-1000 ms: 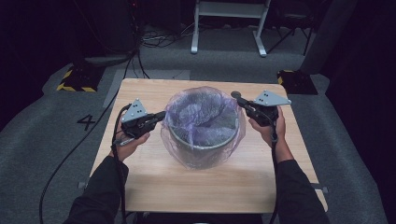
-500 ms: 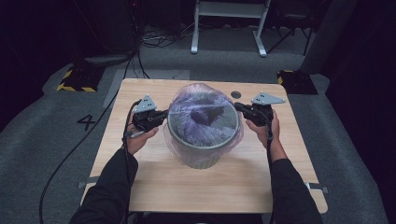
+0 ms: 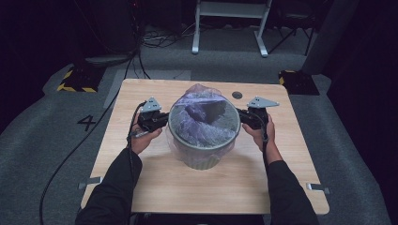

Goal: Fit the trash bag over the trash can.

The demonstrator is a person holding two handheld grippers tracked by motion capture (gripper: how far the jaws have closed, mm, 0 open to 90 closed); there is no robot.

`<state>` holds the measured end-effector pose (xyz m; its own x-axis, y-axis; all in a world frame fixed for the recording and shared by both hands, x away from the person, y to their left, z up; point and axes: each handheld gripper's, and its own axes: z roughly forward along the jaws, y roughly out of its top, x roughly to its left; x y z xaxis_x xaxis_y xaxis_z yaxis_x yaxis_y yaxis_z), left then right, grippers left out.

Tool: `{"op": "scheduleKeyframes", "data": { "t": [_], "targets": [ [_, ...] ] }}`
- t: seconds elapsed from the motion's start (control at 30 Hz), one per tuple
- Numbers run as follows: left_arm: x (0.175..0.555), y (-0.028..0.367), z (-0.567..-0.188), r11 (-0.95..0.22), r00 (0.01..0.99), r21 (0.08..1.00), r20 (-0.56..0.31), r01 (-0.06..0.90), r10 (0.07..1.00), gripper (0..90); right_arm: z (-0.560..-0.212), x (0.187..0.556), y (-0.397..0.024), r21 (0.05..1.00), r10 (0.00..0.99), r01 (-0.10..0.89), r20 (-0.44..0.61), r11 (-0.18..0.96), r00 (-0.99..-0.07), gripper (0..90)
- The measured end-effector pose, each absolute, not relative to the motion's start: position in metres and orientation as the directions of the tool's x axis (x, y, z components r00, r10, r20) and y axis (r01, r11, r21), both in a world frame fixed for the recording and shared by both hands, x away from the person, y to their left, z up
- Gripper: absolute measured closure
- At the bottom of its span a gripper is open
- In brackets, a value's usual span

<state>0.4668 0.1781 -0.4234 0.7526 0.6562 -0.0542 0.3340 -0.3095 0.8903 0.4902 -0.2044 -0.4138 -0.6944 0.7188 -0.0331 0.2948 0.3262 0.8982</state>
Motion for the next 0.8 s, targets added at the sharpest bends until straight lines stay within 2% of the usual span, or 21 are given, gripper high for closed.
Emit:
{"op": "scheduleKeyframes", "data": {
  "t": [0.37,0.6,0.8],
  "targets": [
    [0.473,0.176,-0.440,-0.346,0.742,0.847,-0.082,0.404,0.666,89.8,-0.422,0.492,-0.205,0.879,0.726,0.336,-0.016,0.338,-0.688,90.0],
    [0.470,0.175,-0.445,-0.393,0.750,0.826,-0.052,0.403,0.660,89.7,-0.430,0.491,-0.207,0.868,0.725,0.355,-0.007,0.346,-0.689,90.0],
    [0.465,0.186,-0.448,-0.376,0.738,0.830,-0.062,0.411,0.671,89.2,-0.438,0.486,-0.213,0.868,0.724,0.365,0.010,0.335,-0.689,90.0]
  ]
}}
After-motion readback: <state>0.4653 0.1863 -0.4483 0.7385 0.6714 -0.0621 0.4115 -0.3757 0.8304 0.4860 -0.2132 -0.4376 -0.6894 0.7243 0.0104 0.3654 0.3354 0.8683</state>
